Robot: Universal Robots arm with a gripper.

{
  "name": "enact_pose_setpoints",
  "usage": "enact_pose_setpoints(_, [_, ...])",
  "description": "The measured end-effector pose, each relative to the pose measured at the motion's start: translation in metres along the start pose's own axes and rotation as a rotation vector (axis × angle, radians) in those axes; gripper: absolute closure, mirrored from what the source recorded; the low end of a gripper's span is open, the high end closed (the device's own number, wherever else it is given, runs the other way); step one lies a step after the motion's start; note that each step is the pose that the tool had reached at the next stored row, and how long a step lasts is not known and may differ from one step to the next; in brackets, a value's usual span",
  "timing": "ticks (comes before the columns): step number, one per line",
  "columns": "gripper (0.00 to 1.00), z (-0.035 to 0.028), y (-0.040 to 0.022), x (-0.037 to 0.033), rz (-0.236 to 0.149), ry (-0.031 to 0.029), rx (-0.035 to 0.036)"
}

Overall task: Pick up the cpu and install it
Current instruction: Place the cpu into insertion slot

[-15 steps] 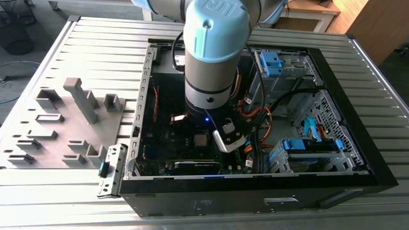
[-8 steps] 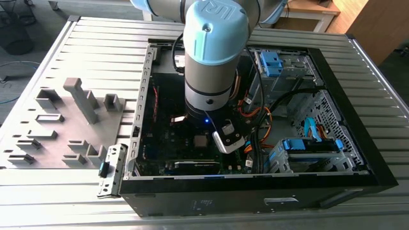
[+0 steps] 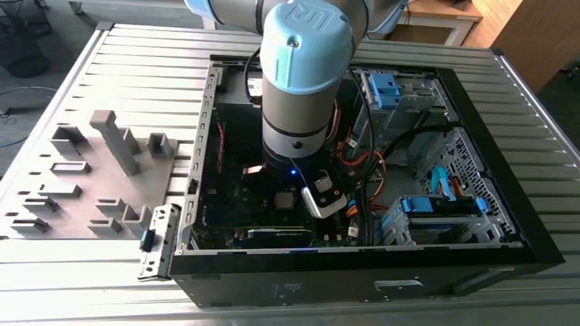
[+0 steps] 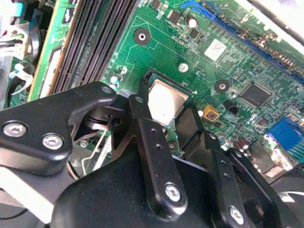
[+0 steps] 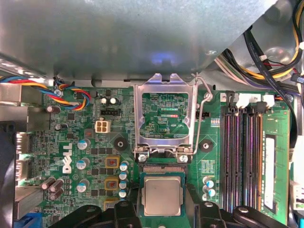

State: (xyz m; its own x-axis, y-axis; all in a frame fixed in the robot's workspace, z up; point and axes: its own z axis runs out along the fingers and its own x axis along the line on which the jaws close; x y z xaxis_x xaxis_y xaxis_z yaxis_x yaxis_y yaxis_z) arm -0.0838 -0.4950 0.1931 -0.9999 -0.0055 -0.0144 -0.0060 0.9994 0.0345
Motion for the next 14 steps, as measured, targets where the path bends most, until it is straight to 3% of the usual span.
enact_pose_setpoints(14, [0.53,0.0021,0.0009,-0.0009,0.0,-0.0001,-0.0001])
